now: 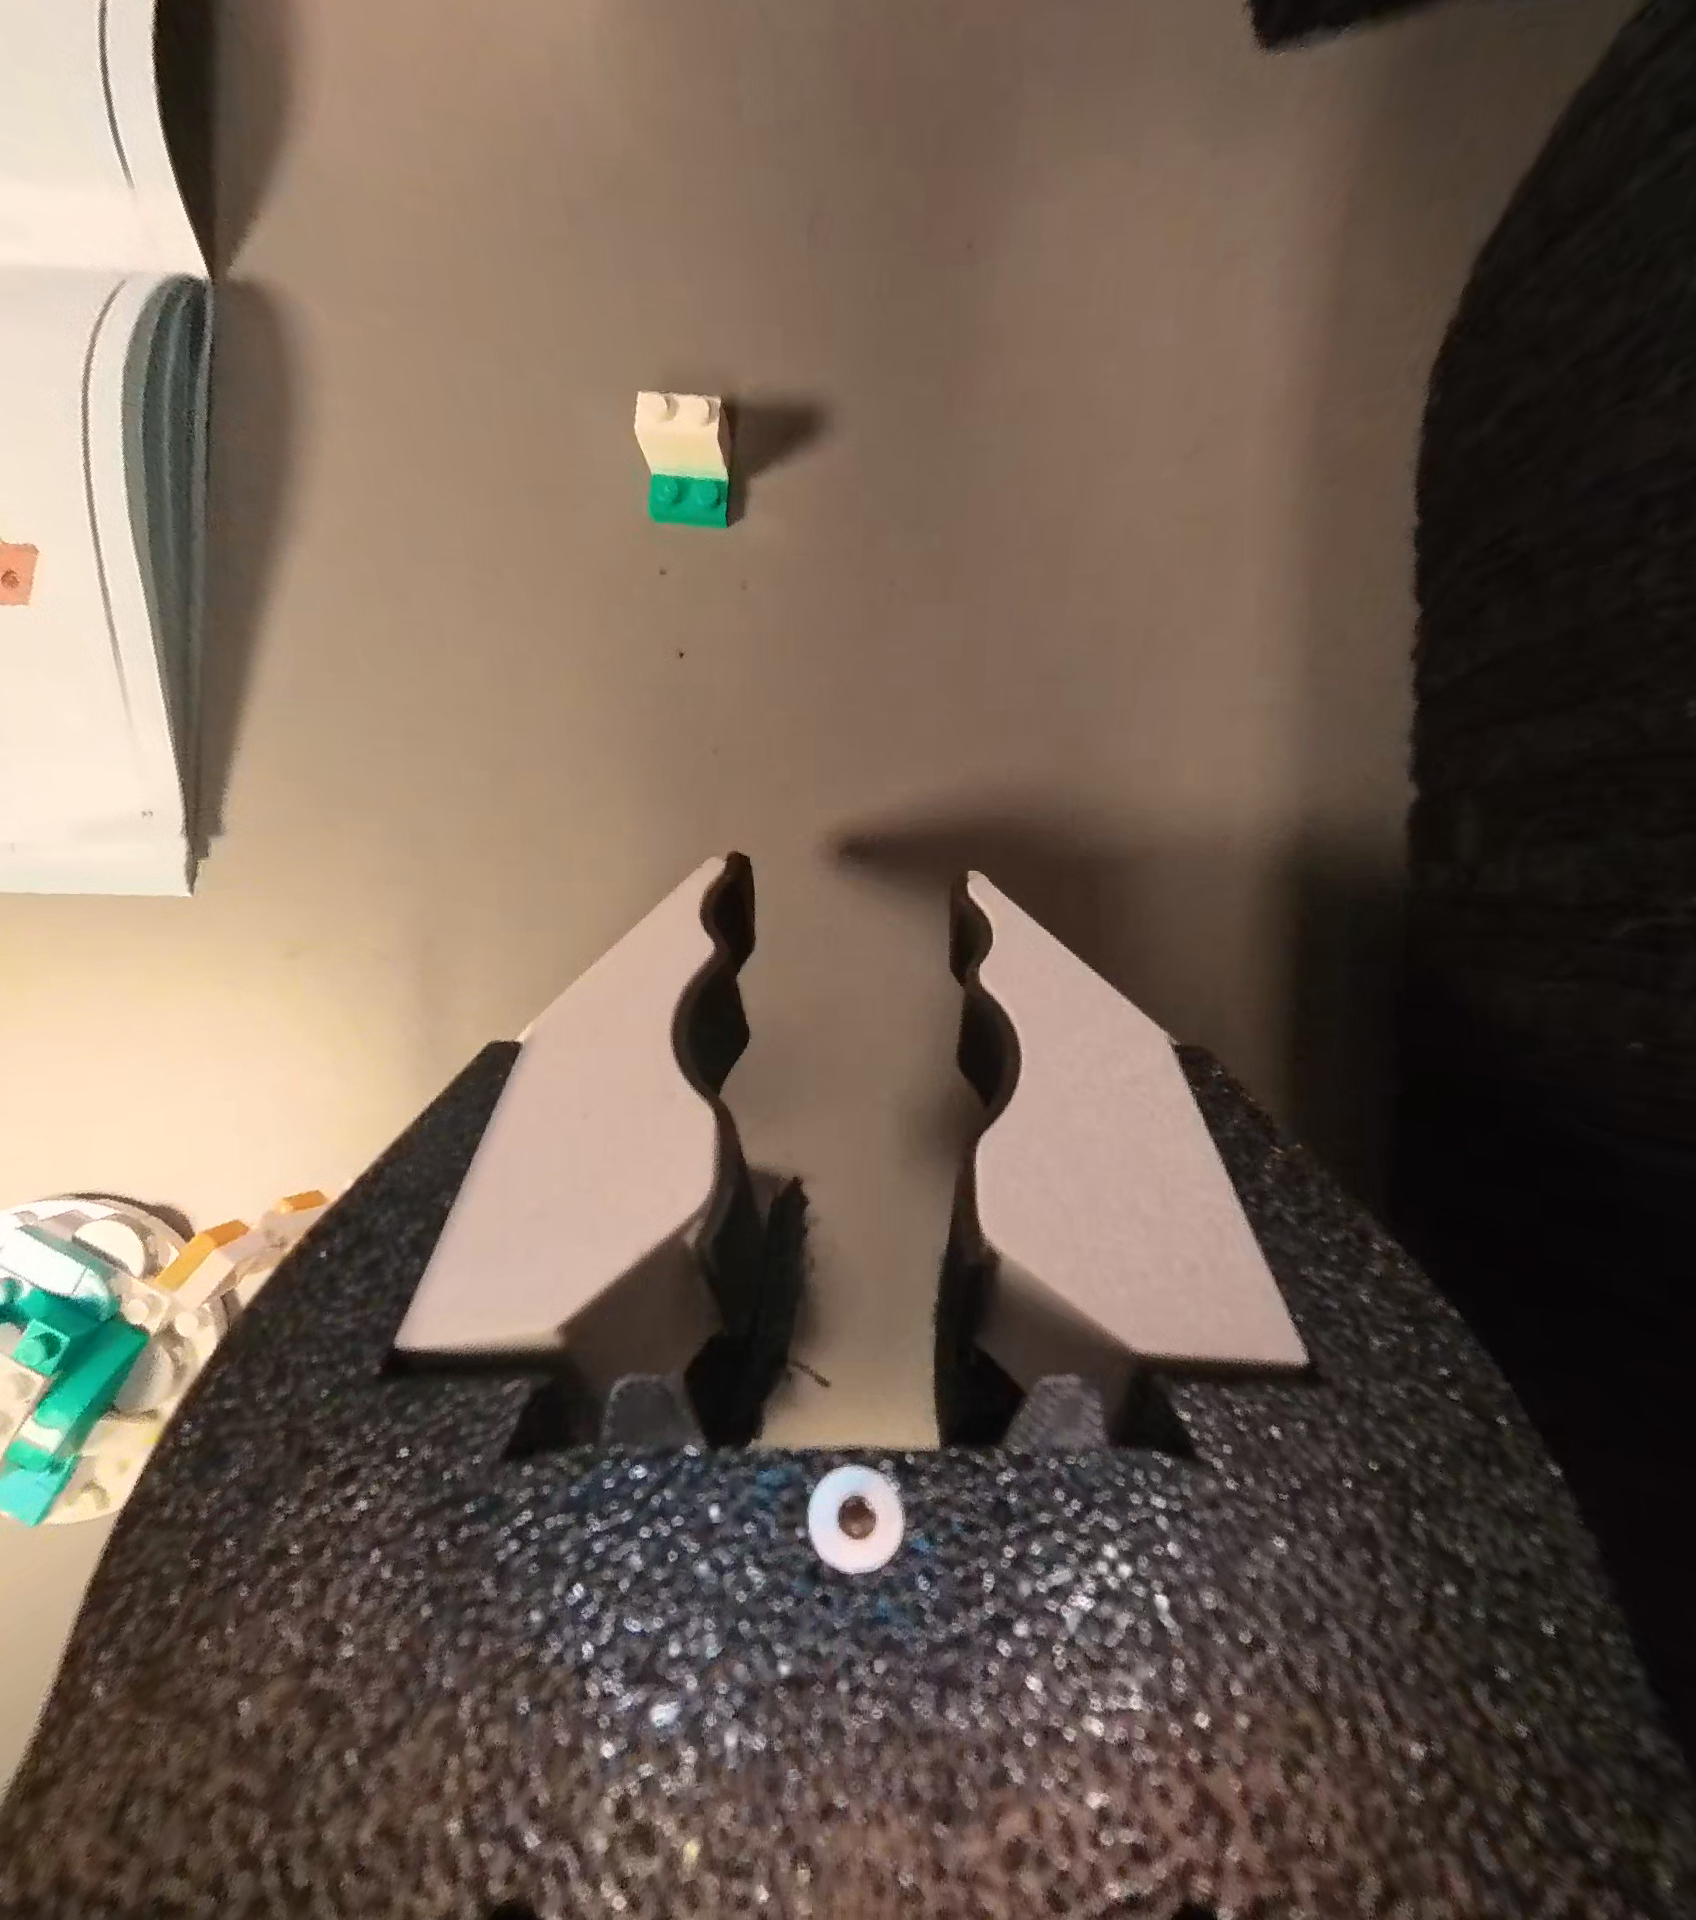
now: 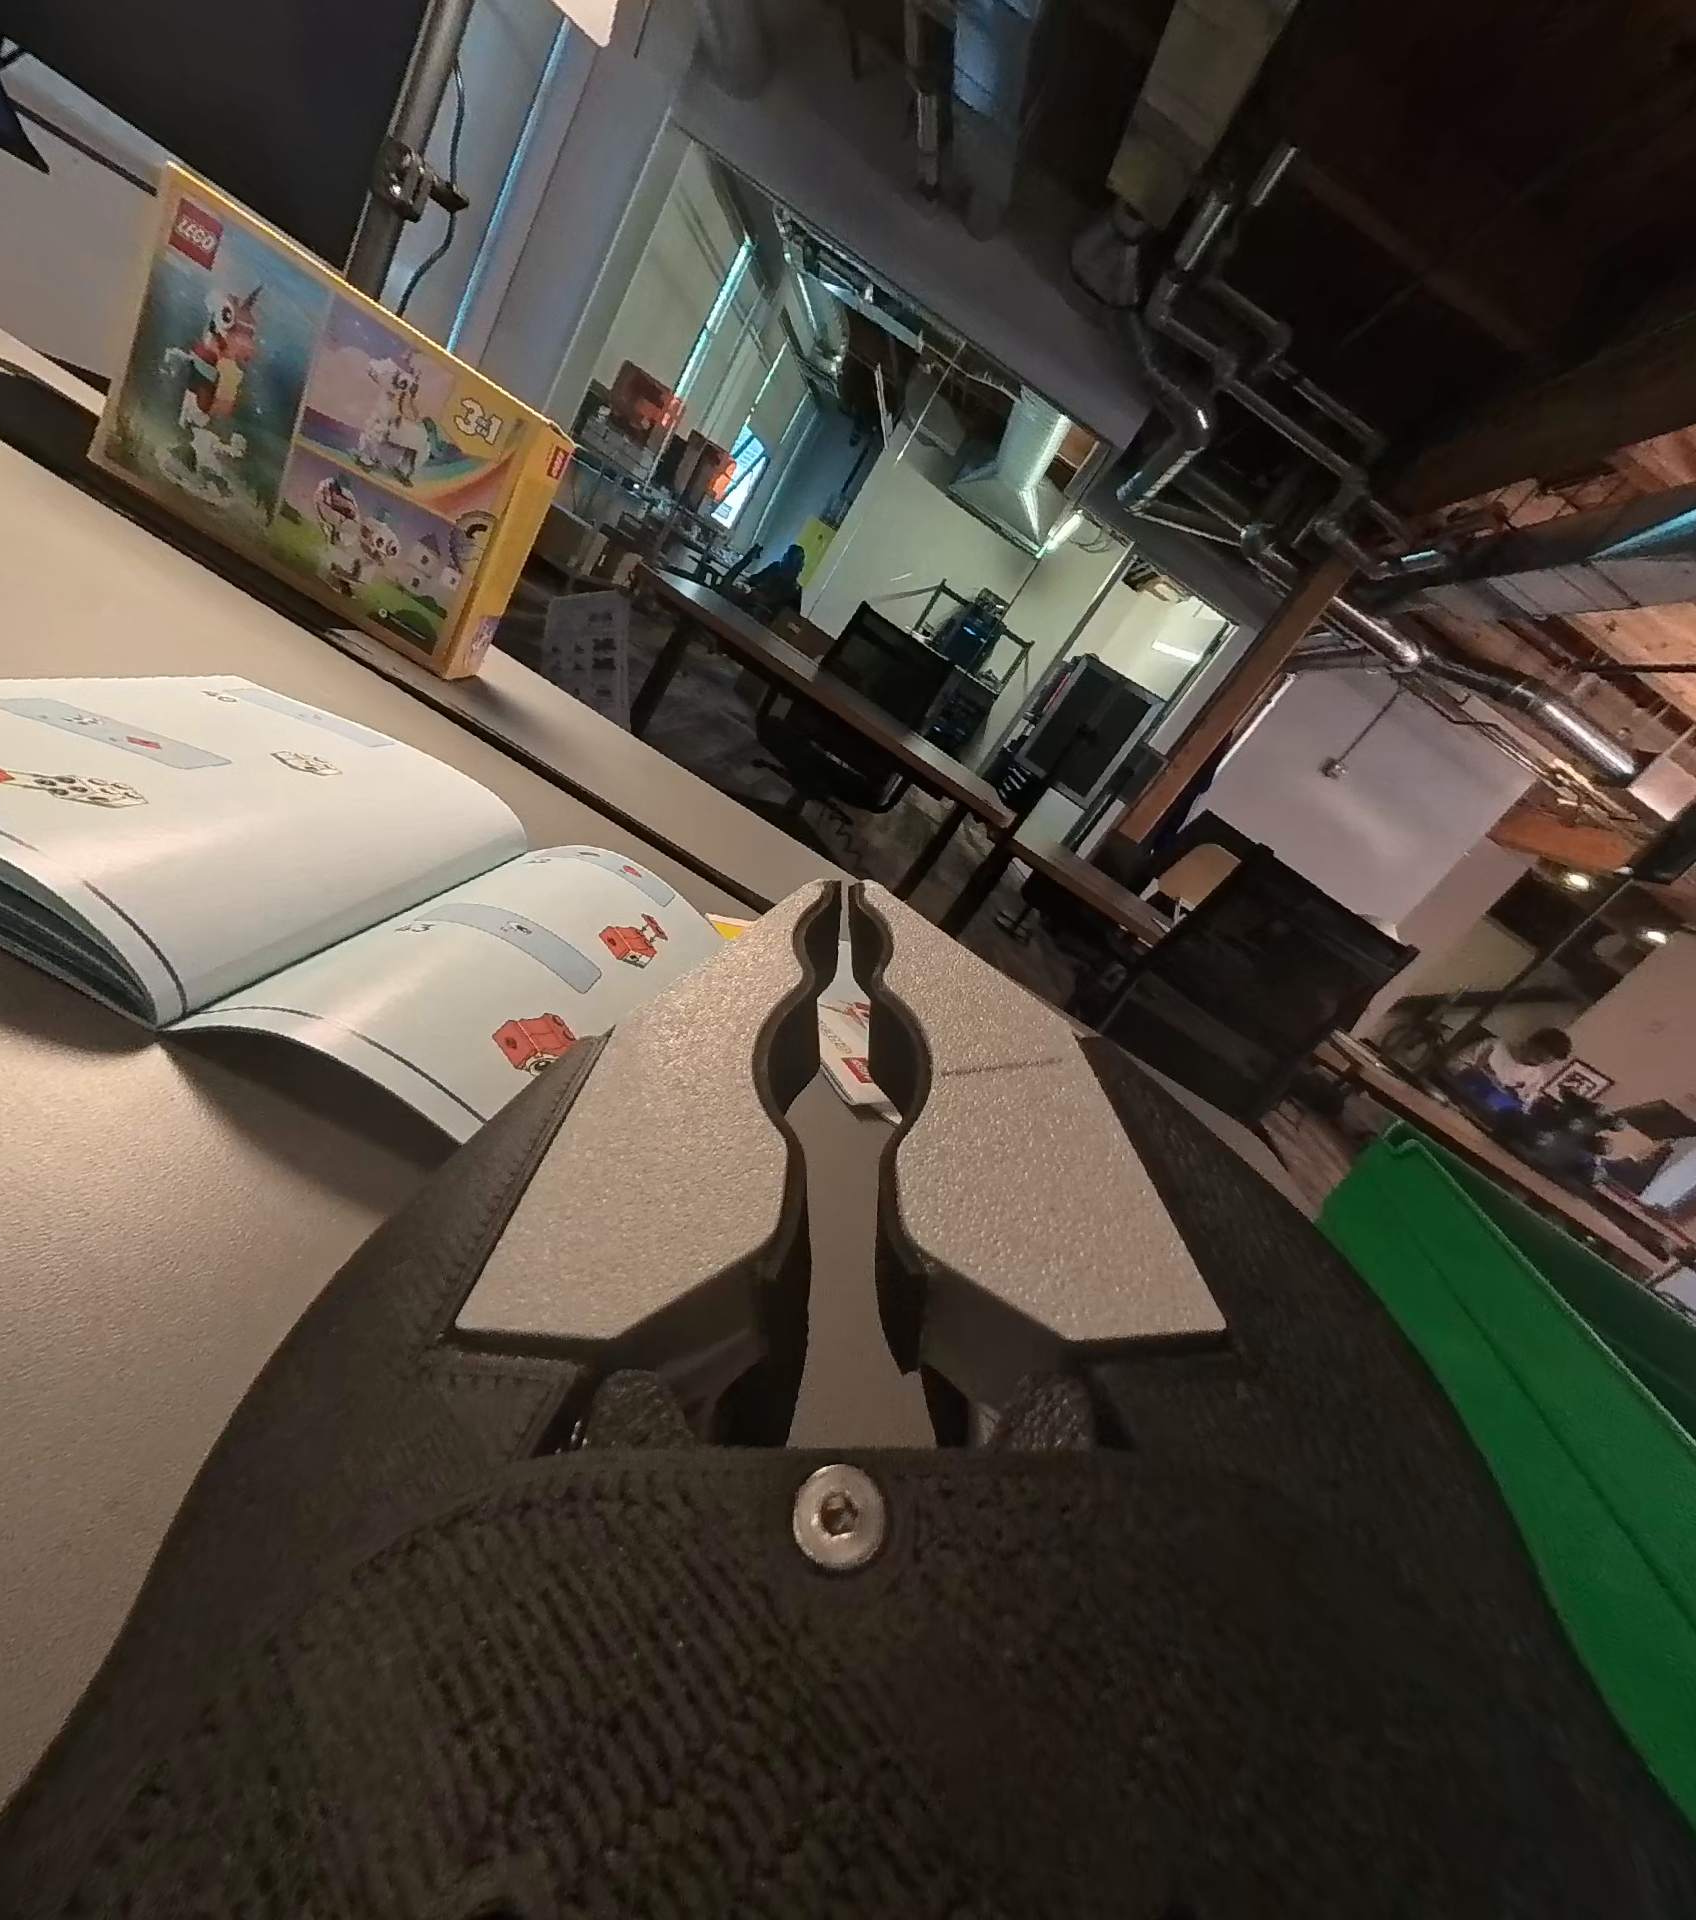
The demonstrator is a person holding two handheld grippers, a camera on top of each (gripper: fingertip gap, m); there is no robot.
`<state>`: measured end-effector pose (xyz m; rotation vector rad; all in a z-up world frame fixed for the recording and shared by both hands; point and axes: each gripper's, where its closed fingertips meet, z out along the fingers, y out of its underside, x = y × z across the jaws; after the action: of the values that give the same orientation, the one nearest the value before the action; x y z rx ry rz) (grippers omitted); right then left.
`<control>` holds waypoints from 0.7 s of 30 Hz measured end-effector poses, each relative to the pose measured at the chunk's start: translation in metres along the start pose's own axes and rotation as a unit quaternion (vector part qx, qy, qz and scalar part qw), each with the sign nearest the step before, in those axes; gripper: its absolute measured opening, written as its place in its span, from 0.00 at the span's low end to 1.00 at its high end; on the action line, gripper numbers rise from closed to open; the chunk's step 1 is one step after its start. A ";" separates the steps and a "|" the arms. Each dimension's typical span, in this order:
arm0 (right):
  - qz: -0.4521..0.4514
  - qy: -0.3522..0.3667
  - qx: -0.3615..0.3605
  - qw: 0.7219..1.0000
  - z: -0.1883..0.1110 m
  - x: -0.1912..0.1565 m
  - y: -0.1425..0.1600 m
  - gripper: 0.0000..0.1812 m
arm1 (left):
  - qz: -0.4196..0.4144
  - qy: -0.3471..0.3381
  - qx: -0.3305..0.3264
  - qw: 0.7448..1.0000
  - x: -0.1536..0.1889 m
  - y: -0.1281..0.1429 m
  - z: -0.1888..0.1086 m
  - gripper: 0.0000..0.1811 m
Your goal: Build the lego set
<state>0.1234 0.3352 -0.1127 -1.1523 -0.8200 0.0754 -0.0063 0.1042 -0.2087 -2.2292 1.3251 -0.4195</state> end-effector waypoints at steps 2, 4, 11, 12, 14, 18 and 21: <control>-0.001 0.000 0.000 1.000 0.000 0.000 0.000 0.00 | 0.003 0.000 0.014 1.000 0.001 -0.005 -0.003 0.20; 0.000 0.000 0.001 1.000 0.000 0.000 0.000 0.00 | 0.009 -0.008 0.036 0.999 0.002 -0.012 -0.011 0.20; 0.000 0.003 0.000 1.000 0.000 0.001 0.000 0.00 | -0.008 -0.113 0.140 0.984 -0.009 -0.009 -0.083 0.14; -0.001 0.005 -0.002 1.000 0.000 0.002 0.001 0.00 | -0.014 -0.143 0.146 0.979 -0.014 -0.002 -0.097 0.12; -0.002 0.010 -0.005 1.000 0.000 0.003 0.002 0.00 | -0.011 -0.211 0.153 0.965 -0.024 0.017 -0.125 0.06; -0.004 0.013 -0.009 1.000 0.000 0.004 0.003 0.00 | -0.015 -0.350 0.111 0.930 -0.045 0.072 -0.181 0.01; -0.005 0.013 -0.012 1.000 0.000 0.004 0.004 0.00 | -0.037 -0.395 0.058 0.916 -0.052 0.113 -0.209 0.01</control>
<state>0.1273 0.3387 -0.1138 -1.1687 -0.8062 0.0425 -0.2181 0.0494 -0.1011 -2.0006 0.7533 0.3559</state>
